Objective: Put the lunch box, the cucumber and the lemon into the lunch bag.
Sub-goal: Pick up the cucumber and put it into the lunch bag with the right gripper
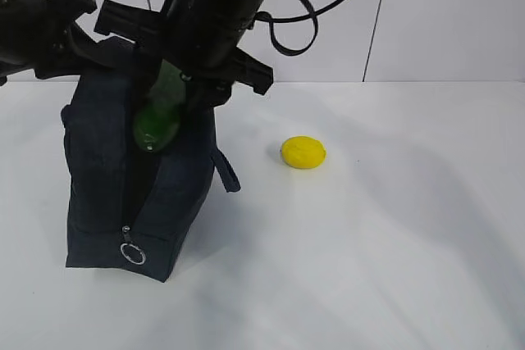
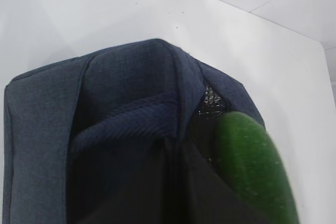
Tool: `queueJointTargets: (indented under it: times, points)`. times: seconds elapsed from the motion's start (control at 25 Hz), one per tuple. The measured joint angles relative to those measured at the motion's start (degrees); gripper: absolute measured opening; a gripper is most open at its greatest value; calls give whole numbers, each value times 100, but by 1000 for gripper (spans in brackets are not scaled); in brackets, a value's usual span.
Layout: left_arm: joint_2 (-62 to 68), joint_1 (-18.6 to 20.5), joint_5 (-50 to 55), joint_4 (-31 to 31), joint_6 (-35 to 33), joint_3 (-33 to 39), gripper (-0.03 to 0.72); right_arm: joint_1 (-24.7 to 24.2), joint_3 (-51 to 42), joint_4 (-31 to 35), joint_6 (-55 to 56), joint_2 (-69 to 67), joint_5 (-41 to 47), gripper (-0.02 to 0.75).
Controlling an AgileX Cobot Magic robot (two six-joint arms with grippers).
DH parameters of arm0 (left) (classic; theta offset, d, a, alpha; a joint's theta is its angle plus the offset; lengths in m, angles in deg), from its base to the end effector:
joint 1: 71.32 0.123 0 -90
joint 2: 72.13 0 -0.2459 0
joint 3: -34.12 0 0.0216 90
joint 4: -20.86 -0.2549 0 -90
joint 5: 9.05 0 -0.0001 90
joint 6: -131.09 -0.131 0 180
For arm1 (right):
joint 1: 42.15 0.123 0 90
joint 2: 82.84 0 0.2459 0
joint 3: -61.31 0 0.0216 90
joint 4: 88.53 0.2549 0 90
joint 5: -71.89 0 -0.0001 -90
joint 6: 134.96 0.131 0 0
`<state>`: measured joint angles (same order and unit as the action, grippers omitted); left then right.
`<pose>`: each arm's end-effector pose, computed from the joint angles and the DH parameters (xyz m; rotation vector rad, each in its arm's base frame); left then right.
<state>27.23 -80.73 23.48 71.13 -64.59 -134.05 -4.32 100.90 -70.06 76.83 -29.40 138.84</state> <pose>0.3582 -0.1143 0.2117 -0.2016 2.3851 -0.8302 0.3376 0.3105 0.2441 -0.0677 2.8552 0.7627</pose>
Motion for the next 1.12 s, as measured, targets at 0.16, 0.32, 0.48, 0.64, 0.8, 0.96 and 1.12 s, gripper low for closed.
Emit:
queueJointTargets:
  times: [0.16, 0.32, 0.48, 0.64, 0.8, 0.96, 1.12]
  points:
    - [0, 0, -12, 0, -4, 0, 8, 12, 0, 284, -240, -155, -196, 380]
    - [0, 0, -23, 0, -13, 0, 8, 12, 0, 316, -320, -346, -291, 380]
    - [0, 0, -31, 7, -13, 0, 8, 12, 0, 293, -347, -396, -460, 380]
    - [0, 0, -35, 7, -13, 0, 8, 12, 0, 181, -360, -396, -481, 380]
    - [0, 0, -35, 12, -13, 0, 8, 12, 0, 32, -360, -396, -490, 380]
    - [0, 0, -35, 12, -13, 0, 8, 12, 0, -31, -360, -396, -493, 380]
    - [0, 0, -35, 12, -13, 0, 8, 12, 0, 55, -360, -396, -493, 380]
